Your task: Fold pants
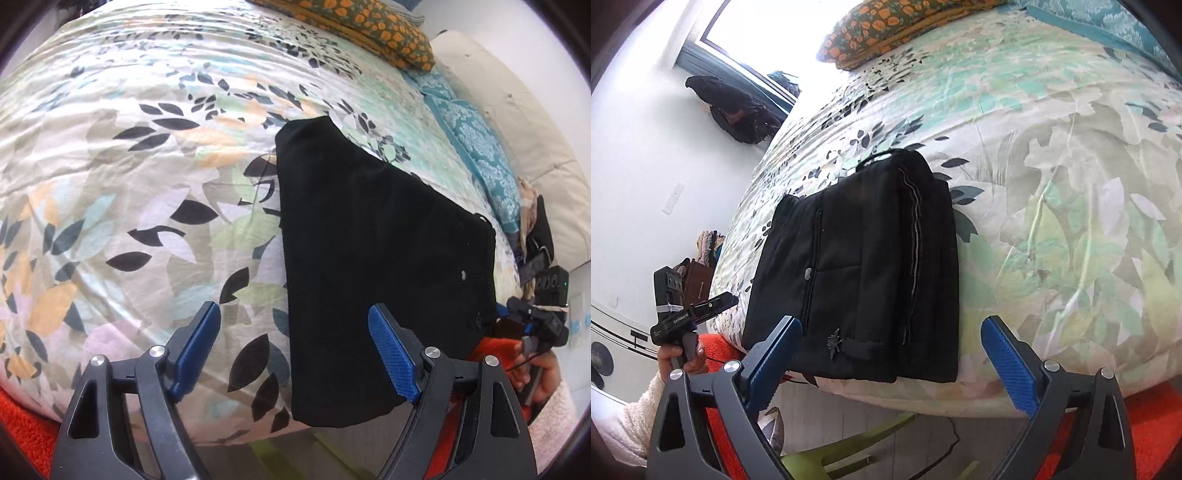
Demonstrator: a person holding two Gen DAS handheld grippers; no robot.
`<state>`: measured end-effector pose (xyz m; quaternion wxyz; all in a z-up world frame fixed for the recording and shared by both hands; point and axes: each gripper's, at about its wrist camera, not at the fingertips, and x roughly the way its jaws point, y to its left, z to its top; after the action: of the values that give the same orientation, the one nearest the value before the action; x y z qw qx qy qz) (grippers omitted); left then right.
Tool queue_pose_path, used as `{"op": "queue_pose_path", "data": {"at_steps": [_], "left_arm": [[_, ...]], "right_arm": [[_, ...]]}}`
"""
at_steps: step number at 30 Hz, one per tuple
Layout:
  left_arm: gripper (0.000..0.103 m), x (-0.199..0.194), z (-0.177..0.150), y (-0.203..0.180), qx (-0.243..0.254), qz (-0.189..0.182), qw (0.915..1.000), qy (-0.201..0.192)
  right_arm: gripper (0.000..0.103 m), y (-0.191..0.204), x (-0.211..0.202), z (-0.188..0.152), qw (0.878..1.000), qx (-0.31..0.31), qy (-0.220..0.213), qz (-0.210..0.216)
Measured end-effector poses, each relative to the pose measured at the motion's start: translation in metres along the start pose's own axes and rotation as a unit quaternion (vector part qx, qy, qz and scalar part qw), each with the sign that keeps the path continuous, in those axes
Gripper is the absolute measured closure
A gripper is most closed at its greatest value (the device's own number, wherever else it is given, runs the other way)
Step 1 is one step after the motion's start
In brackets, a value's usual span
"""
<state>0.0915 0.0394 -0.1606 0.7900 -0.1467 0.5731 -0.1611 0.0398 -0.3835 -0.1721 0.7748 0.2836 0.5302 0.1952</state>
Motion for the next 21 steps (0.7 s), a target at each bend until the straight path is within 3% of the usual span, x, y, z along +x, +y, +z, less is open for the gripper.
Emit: {"op": "queue_pose_path", "data": {"at_steps": [4,6,8,10,11,12,14,16,18,21], "left_arm": [[0.019,0.032,0.002,-0.014,0.009,-0.042,0.9987,0.028],[0.019,0.043,0.004,-0.026,0.017,-0.058,0.9975,0.035],[0.014,0.049,0.004,-0.040,0.035,-0.036,0.9979,0.040],[0.015,0.053,0.003,-0.048,0.053,-0.017,0.9975,0.044],[0.016,0.053,0.003,-0.050,0.057,-0.013,0.9973,0.043],[0.020,0.052,0.003,-0.050,0.059,-0.005,0.9973,0.042],[0.055,0.044,0.002,-0.052,0.064,0.005,0.9975,0.028],[0.076,0.033,0.002,-0.056,0.068,0.012,0.9975,0.014],[0.081,0.022,0.002,-0.066,0.074,0.023,0.9970,0.002],[0.083,0.006,-0.001,-0.078,0.079,0.032,0.9962,-0.020]], "right_arm": [[0.005,-0.016,0.037,0.010,0.998,0.028,0.042,0.039],[0.005,-0.011,0.045,0.012,0.996,0.025,0.043,0.080],[0.005,-0.007,0.051,0.011,0.993,0.031,0.044,0.105],[0.005,-0.008,0.053,0.009,0.993,0.030,0.042,0.104],[0.011,-0.008,0.055,0.008,0.995,0.027,0.044,0.090],[0.028,-0.008,0.056,0.008,0.997,0.025,0.049,0.062],[0.036,-0.010,0.055,0.006,0.997,0.032,0.046,0.052],[0.046,-0.007,0.053,0.004,0.997,0.028,0.043,0.053],[0.057,-0.001,0.051,0.002,0.998,0.021,0.035,0.054],[0.064,0.012,0.041,0.002,0.999,0.011,0.019,0.049]]}}
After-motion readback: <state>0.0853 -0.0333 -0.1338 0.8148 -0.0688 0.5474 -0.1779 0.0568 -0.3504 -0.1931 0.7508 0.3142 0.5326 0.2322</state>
